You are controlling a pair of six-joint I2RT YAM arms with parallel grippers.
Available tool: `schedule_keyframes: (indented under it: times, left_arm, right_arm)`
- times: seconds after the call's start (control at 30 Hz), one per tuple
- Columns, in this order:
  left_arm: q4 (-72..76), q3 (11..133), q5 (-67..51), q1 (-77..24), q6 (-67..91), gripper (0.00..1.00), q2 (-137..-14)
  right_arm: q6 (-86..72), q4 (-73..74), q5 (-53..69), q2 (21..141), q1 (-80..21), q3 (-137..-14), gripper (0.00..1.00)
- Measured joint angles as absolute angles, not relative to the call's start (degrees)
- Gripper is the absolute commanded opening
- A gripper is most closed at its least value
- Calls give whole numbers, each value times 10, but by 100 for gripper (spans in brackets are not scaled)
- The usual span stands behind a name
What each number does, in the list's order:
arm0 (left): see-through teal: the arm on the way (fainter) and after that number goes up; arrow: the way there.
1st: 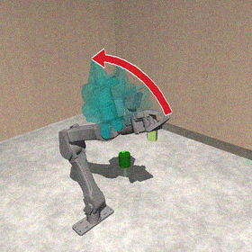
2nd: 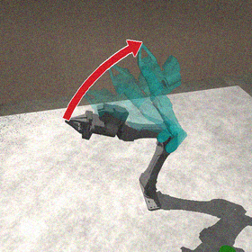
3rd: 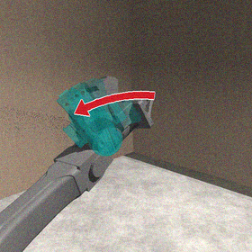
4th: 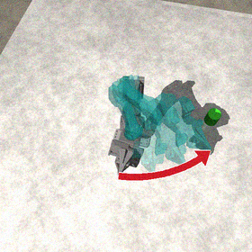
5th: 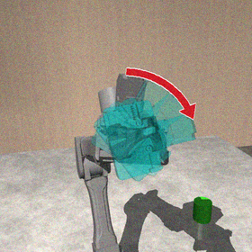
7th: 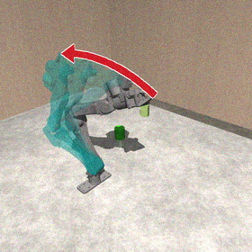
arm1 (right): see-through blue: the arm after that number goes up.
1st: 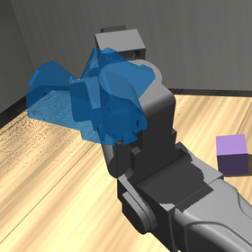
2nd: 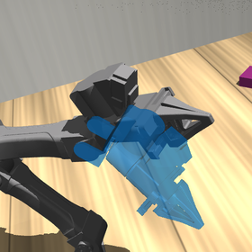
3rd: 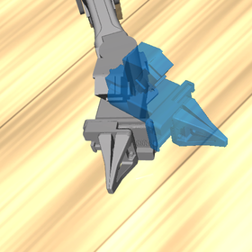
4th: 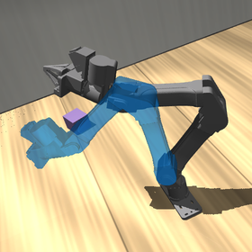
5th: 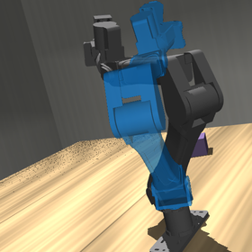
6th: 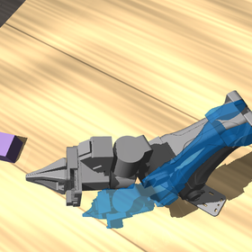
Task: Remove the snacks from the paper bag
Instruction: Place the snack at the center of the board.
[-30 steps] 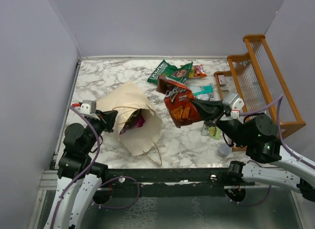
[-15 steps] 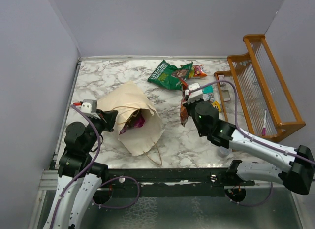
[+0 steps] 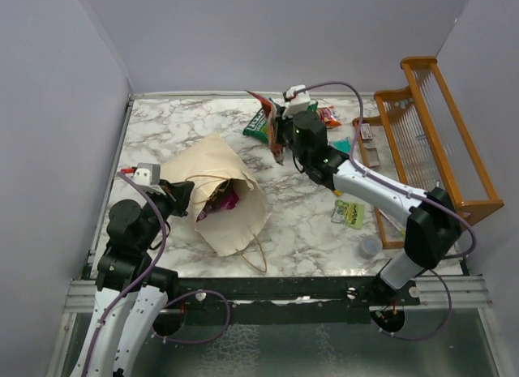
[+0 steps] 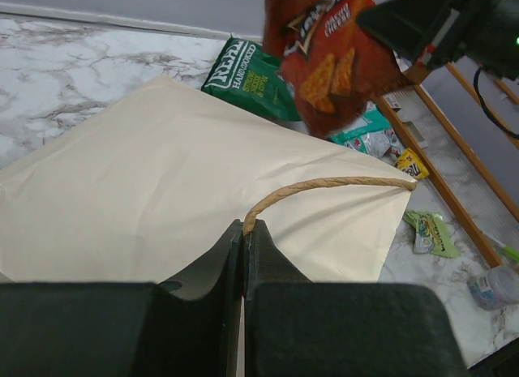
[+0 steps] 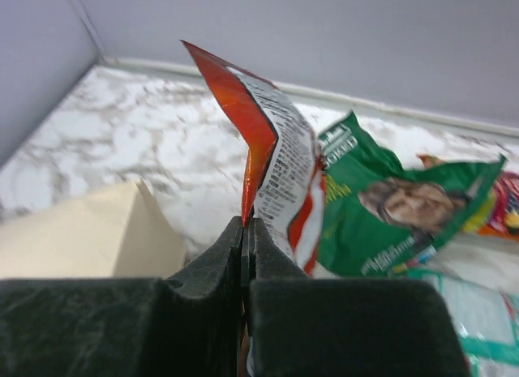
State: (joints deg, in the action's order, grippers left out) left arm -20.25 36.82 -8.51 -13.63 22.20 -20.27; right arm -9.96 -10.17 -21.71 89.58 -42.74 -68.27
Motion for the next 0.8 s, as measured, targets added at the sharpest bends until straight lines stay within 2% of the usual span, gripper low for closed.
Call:
schedule_keyframes:
  times: [0.23,0.43,0.63,0.8]
  left_arm:
    - [-203,368,-84,-136,222,0,-203]
    - [-203,368,-84,-136,222,0,-203]
    - [-203,368,-85,-136,222,0,-203]
    - [-203,368,-85,-136,222,0,-203]
  right_arm:
    - [-143,-125,-162,1045,-397,-877,1]
    - [-121,-76,-185,1172,-365,-1053,1]
    - [30,-76,-277,1190,-351,-1063,1]
    - [151,-132,-337,1230,-354,-1061,1]
